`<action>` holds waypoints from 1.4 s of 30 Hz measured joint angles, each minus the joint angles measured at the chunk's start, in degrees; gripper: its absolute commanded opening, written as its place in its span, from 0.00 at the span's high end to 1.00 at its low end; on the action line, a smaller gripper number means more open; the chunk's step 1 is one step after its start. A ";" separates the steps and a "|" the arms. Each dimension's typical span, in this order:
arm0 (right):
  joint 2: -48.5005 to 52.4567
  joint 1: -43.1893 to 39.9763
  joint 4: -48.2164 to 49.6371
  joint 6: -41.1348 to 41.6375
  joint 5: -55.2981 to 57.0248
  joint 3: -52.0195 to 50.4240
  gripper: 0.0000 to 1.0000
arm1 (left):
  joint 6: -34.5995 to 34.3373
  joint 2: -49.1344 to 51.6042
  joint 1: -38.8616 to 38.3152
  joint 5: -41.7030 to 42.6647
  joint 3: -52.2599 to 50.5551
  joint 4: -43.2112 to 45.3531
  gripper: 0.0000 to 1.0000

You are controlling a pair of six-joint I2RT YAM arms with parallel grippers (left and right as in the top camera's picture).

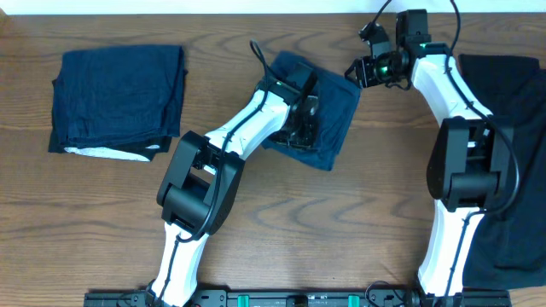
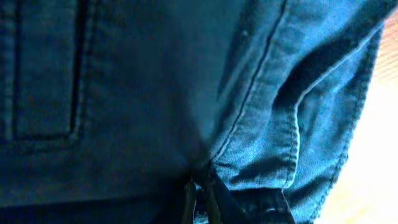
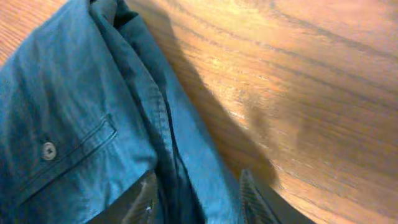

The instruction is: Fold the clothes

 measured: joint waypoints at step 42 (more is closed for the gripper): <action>-0.74 3.19 -27.19 -0.37 -6.54 4.09 0.54 | 1.07 -15.21 12.90 -13.27 1.25 -10.08 0.45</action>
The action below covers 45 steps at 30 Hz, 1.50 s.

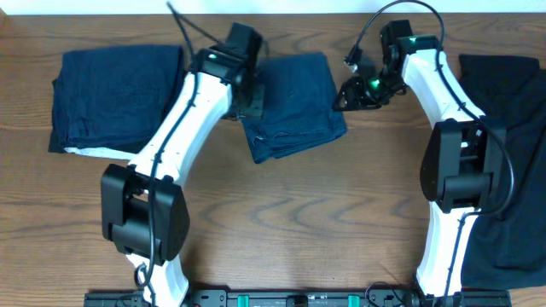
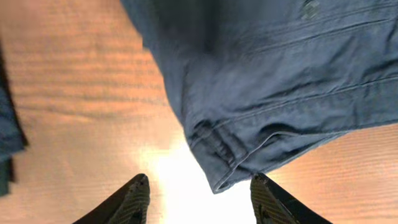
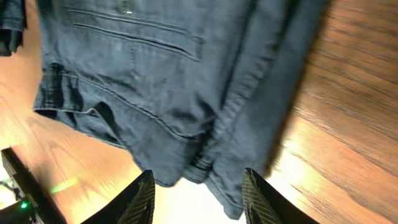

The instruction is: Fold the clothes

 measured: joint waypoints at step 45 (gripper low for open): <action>-0.72 -0.59 20.74 20.17 -6.80 -16.44 0.50 | -2.34 0.13 8.48 10.49 -4.15 0.98 0.45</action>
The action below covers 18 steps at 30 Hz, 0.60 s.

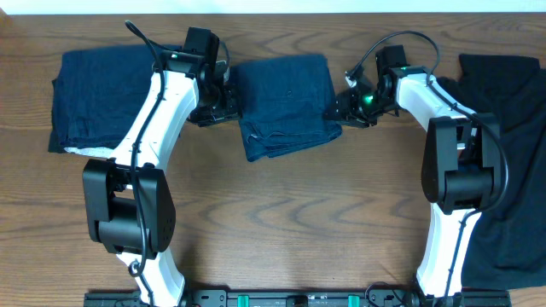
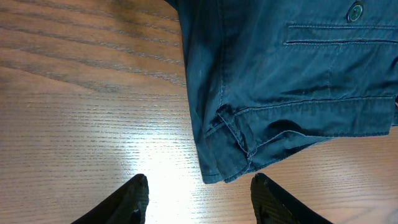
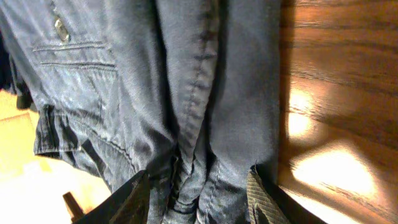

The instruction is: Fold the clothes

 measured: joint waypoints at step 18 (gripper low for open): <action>-0.31 4.26 3.28 7.65 5.33 0.09 0.50 | 0.00 0.00 0.00 0.00 0.00 -0.55 0.45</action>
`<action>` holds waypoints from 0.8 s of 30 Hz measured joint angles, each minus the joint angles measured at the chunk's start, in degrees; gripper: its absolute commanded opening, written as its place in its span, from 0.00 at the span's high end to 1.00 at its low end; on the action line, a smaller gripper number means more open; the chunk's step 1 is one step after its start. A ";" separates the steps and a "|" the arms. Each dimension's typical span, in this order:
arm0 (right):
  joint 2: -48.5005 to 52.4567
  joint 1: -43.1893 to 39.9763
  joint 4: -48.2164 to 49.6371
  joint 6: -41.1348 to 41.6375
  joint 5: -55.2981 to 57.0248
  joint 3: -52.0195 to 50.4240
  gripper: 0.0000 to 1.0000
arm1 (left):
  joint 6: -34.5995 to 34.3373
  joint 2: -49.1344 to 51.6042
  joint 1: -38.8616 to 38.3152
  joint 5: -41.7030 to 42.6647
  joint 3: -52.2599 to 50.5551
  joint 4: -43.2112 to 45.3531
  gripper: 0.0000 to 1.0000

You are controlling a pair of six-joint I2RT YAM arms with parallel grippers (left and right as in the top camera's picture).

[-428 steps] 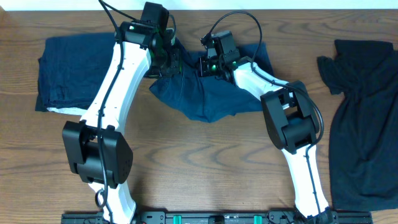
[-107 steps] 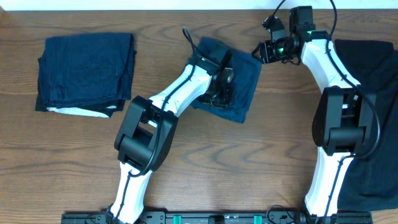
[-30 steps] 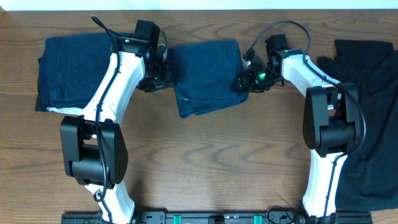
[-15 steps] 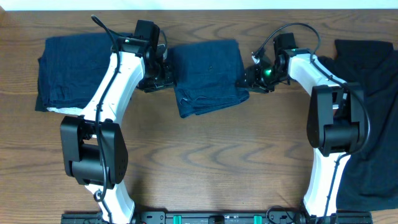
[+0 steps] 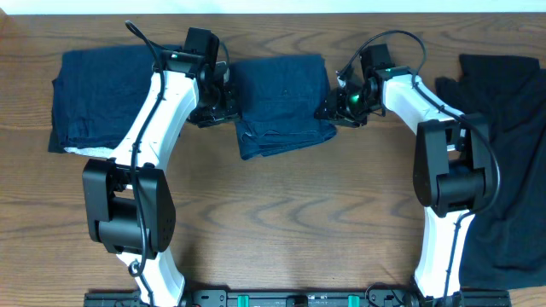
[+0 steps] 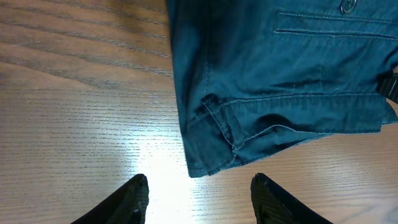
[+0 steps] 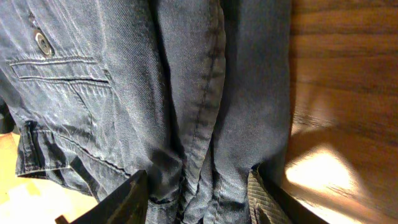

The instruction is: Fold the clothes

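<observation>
A folded blue denim garment (image 5: 283, 101) with a buttoned back pocket (image 6: 323, 28) lies on the table at back centre. My left gripper (image 5: 223, 104) stands open just off its left edge. In the left wrist view its fingers (image 6: 134, 199) frame bare wood below the garment's loose hem corner (image 6: 214, 146). My right gripper (image 5: 334, 106) is open against the right edge. Bunched folds (image 7: 199, 143) of the denim sit between its fingers (image 7: 264, 199).
A stack of folded dark blue clothes (image 5: 115, 98) lies at back left. A heap of black unfolded clothes (image 5: 512, 145) covers the right side of the wooden table (image 5: 281, 222). Cables loop above both wrists.
My right gripper has moved a little to the left, further into the garment's right edge. The garment sits slightly further left, nearer the left gripper. Both grippers remain open.
At first the garment lay tilted mid-table with my left gripper on top of it and my right at its upper right corner. Then it lay squarer and further left, grippers open on either side. Then both flanked it closely, and now the right one presses its edge.
</observation>
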 measured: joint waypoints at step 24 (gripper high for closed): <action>0.02 -2.03 4.98 6.73 -12.07 -0.09 0.45 | 0.00 0.00 0.00 0.00 0.00 0.00 0.45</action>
